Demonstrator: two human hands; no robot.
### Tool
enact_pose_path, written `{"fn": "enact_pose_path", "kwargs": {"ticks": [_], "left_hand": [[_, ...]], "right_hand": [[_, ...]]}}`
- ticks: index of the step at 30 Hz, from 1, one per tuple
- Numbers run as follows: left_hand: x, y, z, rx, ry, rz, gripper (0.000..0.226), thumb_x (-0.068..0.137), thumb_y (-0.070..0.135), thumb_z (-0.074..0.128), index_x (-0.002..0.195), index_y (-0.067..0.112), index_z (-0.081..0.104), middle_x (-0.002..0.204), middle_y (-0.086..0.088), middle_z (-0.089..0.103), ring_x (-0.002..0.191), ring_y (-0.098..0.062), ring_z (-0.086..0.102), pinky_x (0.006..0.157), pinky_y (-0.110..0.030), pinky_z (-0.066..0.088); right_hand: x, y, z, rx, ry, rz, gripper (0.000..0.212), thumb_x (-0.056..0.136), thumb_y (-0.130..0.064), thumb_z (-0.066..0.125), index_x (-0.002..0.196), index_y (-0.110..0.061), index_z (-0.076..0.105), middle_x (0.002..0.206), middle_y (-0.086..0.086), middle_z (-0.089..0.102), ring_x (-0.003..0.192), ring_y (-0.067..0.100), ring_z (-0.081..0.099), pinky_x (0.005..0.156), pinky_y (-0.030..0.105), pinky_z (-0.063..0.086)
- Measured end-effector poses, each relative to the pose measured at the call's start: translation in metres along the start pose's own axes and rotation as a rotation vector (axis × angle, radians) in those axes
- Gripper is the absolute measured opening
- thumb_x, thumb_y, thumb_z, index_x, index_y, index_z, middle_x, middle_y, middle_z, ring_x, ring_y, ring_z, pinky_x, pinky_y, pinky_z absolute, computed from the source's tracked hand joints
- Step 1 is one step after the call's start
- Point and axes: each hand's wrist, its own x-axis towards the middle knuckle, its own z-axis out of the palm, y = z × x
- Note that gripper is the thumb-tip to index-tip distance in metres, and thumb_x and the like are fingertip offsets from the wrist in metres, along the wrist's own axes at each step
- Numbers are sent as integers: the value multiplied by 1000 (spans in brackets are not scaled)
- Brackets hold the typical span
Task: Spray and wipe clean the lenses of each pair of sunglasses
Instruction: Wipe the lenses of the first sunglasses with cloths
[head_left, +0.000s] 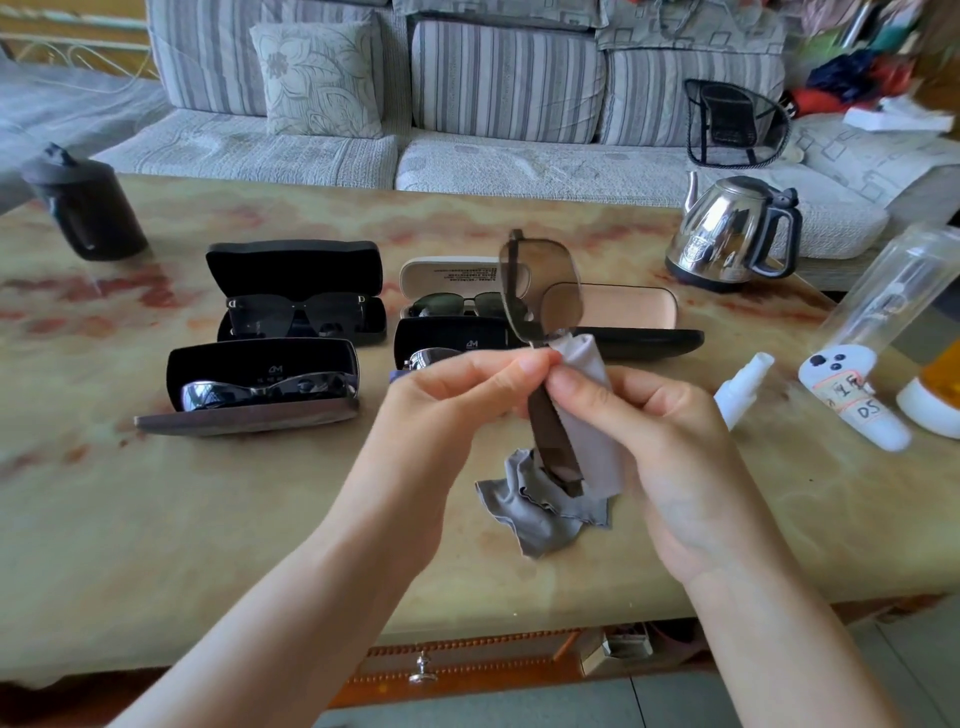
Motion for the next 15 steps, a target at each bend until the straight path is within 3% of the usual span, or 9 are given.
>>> {"fn": "enact_pose_path", "kwargs": {"ticks": [6, 8, 11, 15], "left_hand": [[1, -1, -3, 40, -55, 5, 46, 75, 36, 64, 87, -9, 65, 92, -13, 68, 88, -12, 63, 98, -31, 42], [-1, 0, -2, 37, -62, -1, 40, 77, 36, 63, 87, -2, 70, 94, -14, 68, 90, -13, 63, 96, -29, 43], [-2, 2, 0, 44, -66, -13, 21, 77, 36, 63, 70, 19, 73, 93, -11, 67, 89, -13, 63, 96, -30, 43], [-2, -1, 0, 43, -71, 15, 45, 78, 35, 63, 83, -9, 63, 85, -7, 66, 87, -12, 62, 105, -38, 39]], "right_hand": [[-2, -2, 3, 37, -6, 15, 33, 66, -32, 72, 88, -8, 78, 87, 14, 76, 80, 23, 72, 71, 27, 57], [-2, -2, 3, 41, -10, 24, 34, 65, -31, 72, 89, -7, 78, 88, 16, 75, 81, 25, 71, 69, 27, 57], [-1, -2, 2, 36, -7, 16, 34, 62, -30, 73, 88, -6, 77, 86, 17, 75, 81, 25, 71, 72, 30, 58], [-2, 0, 3, -48, 30, -16, 41, 55, -33, 77, 84, -4, 76, 85, 20, 74, 77, 29, 70, 75, 38, 55]]}}
